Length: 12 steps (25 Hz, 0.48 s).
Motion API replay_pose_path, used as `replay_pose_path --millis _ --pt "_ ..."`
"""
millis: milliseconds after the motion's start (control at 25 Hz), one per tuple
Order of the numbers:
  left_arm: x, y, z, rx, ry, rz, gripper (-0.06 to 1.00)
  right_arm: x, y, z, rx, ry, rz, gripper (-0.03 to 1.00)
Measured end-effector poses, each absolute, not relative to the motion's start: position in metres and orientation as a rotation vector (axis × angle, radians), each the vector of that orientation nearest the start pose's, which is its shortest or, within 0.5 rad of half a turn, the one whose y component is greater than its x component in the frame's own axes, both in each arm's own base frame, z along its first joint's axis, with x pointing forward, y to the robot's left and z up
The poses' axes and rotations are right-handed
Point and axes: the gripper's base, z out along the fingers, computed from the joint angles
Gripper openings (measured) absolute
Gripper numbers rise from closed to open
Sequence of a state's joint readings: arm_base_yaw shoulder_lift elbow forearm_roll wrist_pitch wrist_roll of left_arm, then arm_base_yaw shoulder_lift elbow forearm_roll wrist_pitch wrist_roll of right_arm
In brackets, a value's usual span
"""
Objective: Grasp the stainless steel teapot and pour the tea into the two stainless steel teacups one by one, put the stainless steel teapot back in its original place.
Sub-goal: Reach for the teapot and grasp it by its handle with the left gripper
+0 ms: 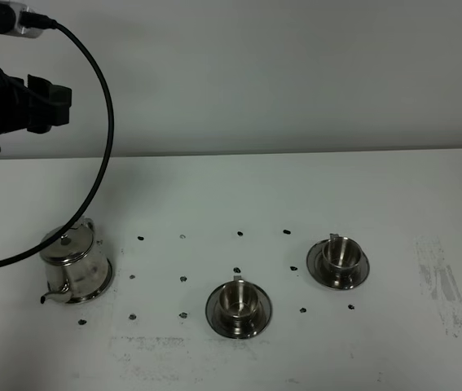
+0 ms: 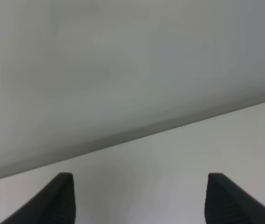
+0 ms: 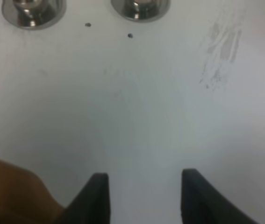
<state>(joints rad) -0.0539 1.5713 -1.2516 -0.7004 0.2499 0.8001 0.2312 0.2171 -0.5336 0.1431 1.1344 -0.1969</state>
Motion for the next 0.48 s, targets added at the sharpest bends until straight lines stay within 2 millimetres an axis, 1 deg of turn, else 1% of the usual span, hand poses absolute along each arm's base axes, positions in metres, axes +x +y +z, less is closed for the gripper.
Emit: replay_pose_path --millis 160,360,480 --pt "0.374 -0.035 0.320 0.276 2.010 -0.129 0.58 0.009 0.014 0.282 -0.475 2.175 0.201 0.35" --pt "0.378 -0.036 0.311 0.277 2.034 -0.132 0.58 -0.011 0.007 0.283 -0.458 2.015 0.162 0.35" --pt "0.379 -0.036 0.310 0.282 2.040 -0.135 0.58 -0.013 0.005 0.282 -0.442 2.004 0.125 0.35"
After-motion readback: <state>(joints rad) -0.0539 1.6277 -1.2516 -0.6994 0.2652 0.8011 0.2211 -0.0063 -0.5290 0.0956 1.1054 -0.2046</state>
